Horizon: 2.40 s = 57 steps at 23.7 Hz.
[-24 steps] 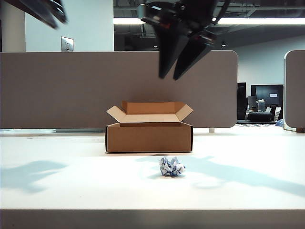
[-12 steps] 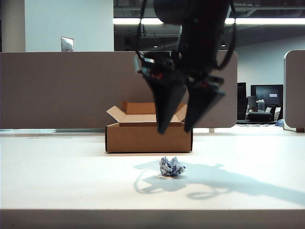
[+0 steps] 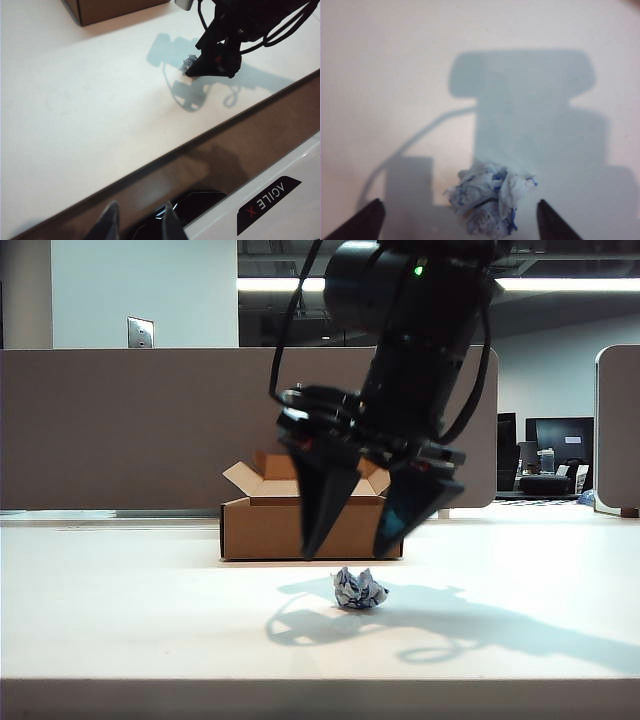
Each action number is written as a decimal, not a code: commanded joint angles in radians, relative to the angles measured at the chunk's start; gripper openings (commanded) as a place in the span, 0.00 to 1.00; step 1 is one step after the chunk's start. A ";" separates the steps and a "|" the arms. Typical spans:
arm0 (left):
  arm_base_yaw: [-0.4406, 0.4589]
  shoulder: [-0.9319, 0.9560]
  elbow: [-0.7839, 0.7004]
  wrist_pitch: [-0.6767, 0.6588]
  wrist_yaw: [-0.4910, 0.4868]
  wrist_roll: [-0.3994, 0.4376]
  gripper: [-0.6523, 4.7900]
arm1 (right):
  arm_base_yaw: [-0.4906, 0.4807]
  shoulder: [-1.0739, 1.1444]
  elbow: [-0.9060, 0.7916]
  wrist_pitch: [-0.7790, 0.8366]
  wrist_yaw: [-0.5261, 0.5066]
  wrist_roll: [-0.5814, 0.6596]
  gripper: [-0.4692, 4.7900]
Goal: Pick up all the paper balls on the table and put them in the paper box.
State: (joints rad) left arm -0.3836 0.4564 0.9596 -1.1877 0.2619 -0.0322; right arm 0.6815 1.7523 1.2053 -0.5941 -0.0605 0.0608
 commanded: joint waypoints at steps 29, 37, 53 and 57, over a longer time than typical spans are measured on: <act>0.002 -0.001 0.002 0.037 0.000 -0.009 0.32 | -0.146 0.130 0.521 0.286 0.114 -0.010 0.18; 0.002 -0.001 0.002 0.051 -0.018 -0.006 0.32 | -0.217 0.319 0.670 0.281 0.055 -0.013 0.28; 0.002 0.000 0.002 0.235 -0.010 -0.006 0.32 | -0.216 0.194 0.668 0.278 0.014 -0.031 0.55; 0.002 0.000 0.002 0.297 -0.011 -0.006 0.32 | -0.216 0.067 0.668 0.238 0.018 -0.039 0.40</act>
State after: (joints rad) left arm -0.3836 0.4564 0.9596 -0.9390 0.2470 -0.0391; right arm 0.4656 1.8595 1.8675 -0.3416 -0.0422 0.0277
